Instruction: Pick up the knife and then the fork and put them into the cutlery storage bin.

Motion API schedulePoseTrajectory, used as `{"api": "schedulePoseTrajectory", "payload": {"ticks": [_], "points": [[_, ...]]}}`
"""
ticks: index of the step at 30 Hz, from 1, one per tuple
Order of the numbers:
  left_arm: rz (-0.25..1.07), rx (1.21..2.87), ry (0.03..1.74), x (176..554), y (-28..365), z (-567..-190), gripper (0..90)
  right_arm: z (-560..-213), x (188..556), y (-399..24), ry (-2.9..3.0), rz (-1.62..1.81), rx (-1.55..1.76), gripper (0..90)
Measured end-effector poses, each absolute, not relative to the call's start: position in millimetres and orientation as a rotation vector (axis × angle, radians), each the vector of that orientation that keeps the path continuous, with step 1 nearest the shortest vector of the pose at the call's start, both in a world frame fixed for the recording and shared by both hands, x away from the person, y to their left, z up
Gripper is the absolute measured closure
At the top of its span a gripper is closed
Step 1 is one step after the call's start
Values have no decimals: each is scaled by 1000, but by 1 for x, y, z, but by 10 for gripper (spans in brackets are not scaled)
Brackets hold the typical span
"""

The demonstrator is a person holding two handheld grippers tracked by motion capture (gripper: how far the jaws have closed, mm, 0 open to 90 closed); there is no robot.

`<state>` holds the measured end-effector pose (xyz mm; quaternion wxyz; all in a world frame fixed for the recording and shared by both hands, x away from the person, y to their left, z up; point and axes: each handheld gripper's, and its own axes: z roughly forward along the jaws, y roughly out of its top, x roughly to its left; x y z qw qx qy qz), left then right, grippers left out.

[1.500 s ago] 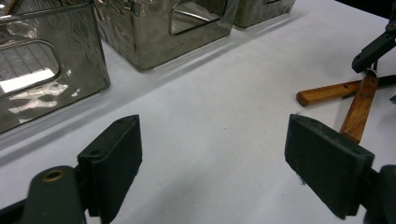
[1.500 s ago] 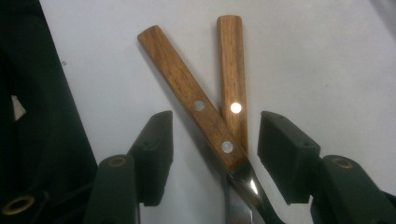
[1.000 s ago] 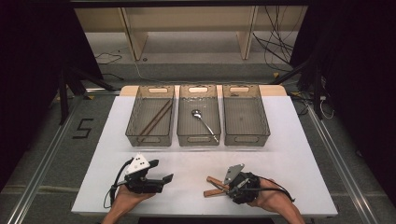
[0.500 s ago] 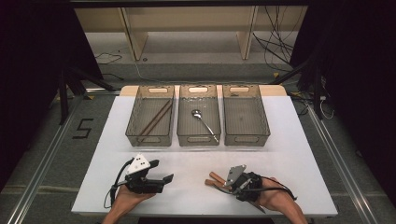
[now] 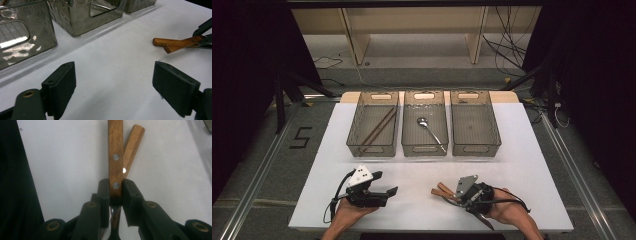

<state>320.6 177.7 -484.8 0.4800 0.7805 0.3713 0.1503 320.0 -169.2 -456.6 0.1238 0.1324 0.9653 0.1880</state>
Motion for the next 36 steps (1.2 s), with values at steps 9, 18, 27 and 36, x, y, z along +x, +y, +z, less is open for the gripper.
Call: {"api": "schedulePoseTrajectory", "payload": {"ticks": [9,18,27,36], "points": [[369,1901,908,321,178,-485,187,-446,325,-176,2775,619,468,778],[373,1896,910,320,178,-484,187,-429,333,-180,2714,723,499,779],[373,1896,911,320,179,-484,187,-420,345,-188,2664,860,629,780],[376,1895,911,320,179,-484,187,-406,359,-202,2576,1019,761,780]]}}
